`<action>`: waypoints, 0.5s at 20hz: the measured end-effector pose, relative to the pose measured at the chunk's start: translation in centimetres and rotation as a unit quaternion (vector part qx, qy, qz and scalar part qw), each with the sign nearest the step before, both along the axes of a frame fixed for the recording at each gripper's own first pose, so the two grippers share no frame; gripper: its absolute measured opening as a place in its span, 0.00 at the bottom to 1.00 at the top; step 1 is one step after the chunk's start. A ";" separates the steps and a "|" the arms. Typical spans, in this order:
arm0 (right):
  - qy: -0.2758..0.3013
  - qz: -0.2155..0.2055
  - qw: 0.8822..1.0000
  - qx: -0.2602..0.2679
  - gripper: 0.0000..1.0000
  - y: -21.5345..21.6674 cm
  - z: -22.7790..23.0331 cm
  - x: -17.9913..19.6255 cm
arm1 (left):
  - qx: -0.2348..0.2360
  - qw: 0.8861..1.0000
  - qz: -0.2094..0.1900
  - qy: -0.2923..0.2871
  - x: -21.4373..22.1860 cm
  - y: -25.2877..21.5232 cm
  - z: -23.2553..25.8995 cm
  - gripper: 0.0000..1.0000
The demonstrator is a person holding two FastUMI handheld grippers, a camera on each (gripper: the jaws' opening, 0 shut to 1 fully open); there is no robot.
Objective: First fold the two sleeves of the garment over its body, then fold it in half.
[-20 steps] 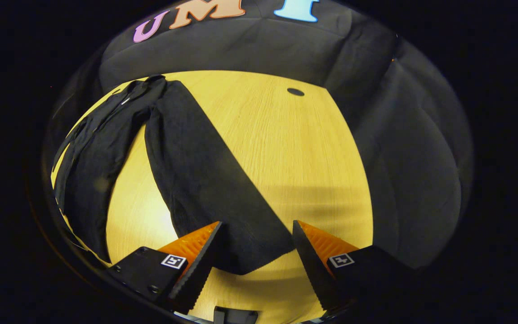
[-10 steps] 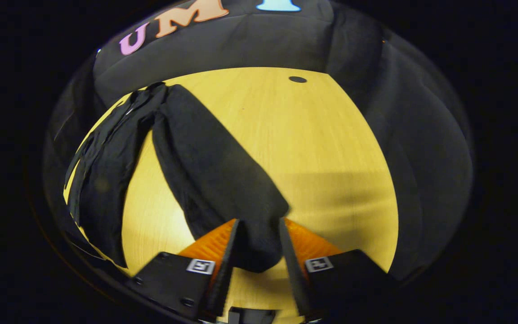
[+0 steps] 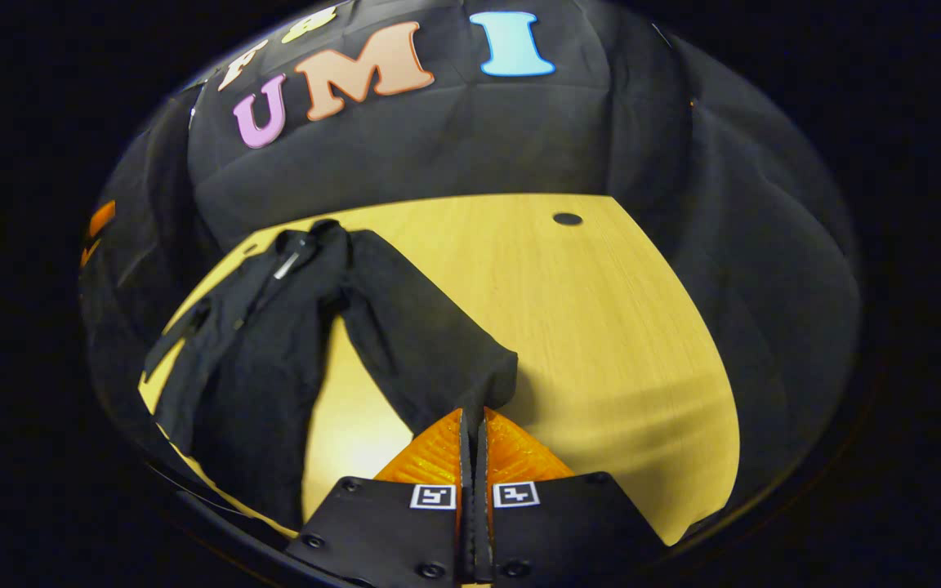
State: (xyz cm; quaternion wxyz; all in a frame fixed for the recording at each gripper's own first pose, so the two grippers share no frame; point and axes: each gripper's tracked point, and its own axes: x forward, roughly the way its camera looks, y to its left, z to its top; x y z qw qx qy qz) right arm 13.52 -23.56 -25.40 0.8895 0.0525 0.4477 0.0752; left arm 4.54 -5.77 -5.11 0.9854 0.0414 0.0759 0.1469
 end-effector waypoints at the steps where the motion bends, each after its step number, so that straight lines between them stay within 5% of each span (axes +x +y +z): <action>1: -0.006 0.001 1.000 0.007 0.02 0.6 1.2 0.3 | -0.004 1.000 -0.001 0.000 -0.2 0.3 -0.1 0.93; 10: -0.134 0.027 0.990 0.026 0.02 11.5 13.6 6.8 | -0.021 1.000 0.001 -0.014 -0.4 7.7 -0.7 1.00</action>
